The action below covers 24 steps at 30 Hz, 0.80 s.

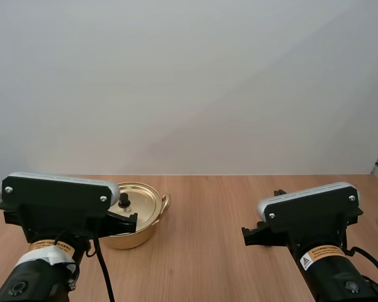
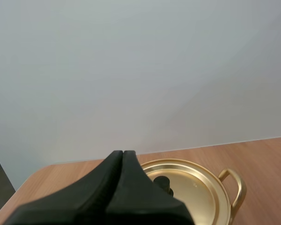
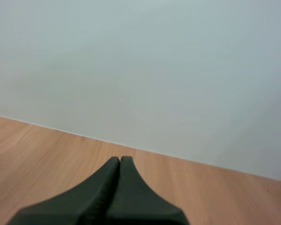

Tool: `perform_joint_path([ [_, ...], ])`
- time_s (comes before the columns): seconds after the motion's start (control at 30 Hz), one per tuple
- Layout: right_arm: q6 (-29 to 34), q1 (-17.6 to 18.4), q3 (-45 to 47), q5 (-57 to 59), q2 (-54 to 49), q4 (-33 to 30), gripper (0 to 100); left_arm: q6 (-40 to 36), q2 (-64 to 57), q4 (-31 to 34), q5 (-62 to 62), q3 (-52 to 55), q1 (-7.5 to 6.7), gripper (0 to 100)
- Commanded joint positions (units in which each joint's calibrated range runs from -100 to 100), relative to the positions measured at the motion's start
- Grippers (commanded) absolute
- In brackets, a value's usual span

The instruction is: Open the pot, put the car inside, and close it

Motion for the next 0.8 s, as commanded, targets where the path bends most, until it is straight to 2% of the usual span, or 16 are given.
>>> perform_joint_path([
  [0.0, -0.1, 0.0, 0.0, -3.2, 0.0, -4.7, 0, 0.0, 0.0, -0.6, 2.6, -3.9, 0.06, 0],
  [0.2, -0.2, 0.0, 0.0, -2.0, 0.0, -11.6, 0, -0.6, 0.0, -1.6, 3.6, -6.8, 0.06, 0],
  [0.33, -0.2, 0.0, -5.1, 2.4, 0.0, -11.1, 0, -0.6, 0.0, -2.7, 4.0, -8.7, 0.06, 0],
  [0.6, 0.9, 0.0, -19.5, 23.9, 0.0, 0.0, 0, -0.6, 0.0, -3.0, 8.1, -9.4, 0.52, 0],
  [0.77, 0.6, -0.4, -24.5, 36.8, 0.0, 12.1, 0, -0.6, 0.0, -2.8, 12.4, -9.4, 0.52, 0],
])
